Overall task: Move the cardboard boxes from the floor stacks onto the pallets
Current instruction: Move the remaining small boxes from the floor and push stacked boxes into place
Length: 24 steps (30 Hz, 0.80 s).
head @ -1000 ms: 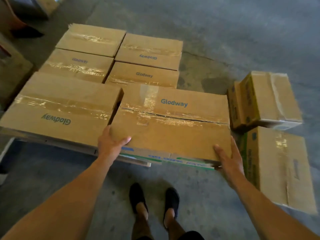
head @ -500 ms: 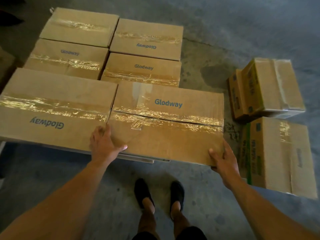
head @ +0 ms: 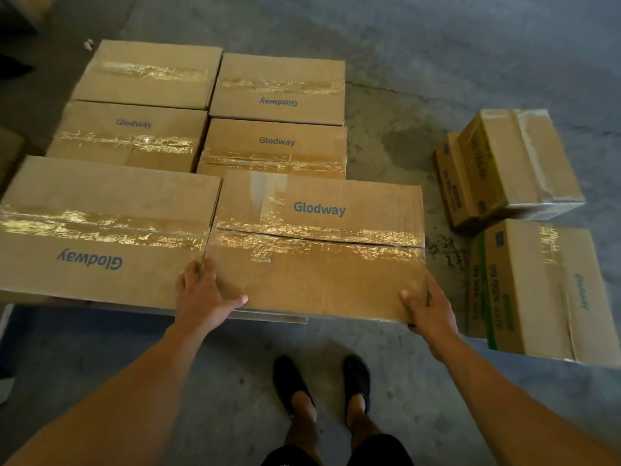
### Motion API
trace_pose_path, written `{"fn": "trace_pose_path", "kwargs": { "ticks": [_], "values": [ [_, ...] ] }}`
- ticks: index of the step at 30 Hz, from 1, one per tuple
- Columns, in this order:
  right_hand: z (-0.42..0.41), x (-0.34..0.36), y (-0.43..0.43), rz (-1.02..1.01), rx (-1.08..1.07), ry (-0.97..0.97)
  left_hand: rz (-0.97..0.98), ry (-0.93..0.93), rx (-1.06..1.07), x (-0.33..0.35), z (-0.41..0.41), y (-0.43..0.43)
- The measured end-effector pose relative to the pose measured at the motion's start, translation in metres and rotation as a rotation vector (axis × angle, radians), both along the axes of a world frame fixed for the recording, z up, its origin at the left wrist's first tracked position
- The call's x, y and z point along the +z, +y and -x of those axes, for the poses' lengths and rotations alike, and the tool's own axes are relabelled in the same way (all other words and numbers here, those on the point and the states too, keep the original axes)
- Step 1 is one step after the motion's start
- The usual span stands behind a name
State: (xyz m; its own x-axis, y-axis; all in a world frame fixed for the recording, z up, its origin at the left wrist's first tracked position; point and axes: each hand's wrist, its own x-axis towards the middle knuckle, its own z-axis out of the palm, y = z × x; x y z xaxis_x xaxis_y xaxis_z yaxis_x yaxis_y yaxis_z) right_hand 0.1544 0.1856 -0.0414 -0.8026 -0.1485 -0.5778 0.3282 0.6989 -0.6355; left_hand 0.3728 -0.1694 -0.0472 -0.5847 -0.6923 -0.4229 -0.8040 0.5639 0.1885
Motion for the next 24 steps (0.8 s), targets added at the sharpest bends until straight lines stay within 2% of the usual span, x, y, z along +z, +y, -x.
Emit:
{"fn": "trace_pose_path", "kwargs": {
  "ticks": [6, 10, 13, 16, 19, 24],
  "values": [
    [0.009, 0.017, -0.008, -0.089, 0.060, 0.004, -0.059, -0.124, -0.079, 0.021, 0.010, -0.009],
    [0.025, 0.042, -0.001, -0.182, -0.040, 0.133, 0.034, 0.066, -0.155, 0.054, 0.060, 0.013],
    [0.048, 0.067, 0.019, -0.207, -0.159, 0.213, -0.084, 0.253, -0.177, 0.091, 0.127, 0.055],
    [0.082, 0.081, 0.059, -0.204, -0.281, 0.248, -0.160, 0.384, -0.322, 0.122, 0.206, 0.107],
    [0.118, 0.089, 0.113, -0.186, -0.332, 0.297, -0.179, 0.449, -0.497, 0.136, 0.281, 0.171],
    [0.170, 0.083, 0.216, -0.215, -0.451, 0.284, -0.265, 0.506, -0.664, 0.131, 0.389, 0.297]
  ]
}}
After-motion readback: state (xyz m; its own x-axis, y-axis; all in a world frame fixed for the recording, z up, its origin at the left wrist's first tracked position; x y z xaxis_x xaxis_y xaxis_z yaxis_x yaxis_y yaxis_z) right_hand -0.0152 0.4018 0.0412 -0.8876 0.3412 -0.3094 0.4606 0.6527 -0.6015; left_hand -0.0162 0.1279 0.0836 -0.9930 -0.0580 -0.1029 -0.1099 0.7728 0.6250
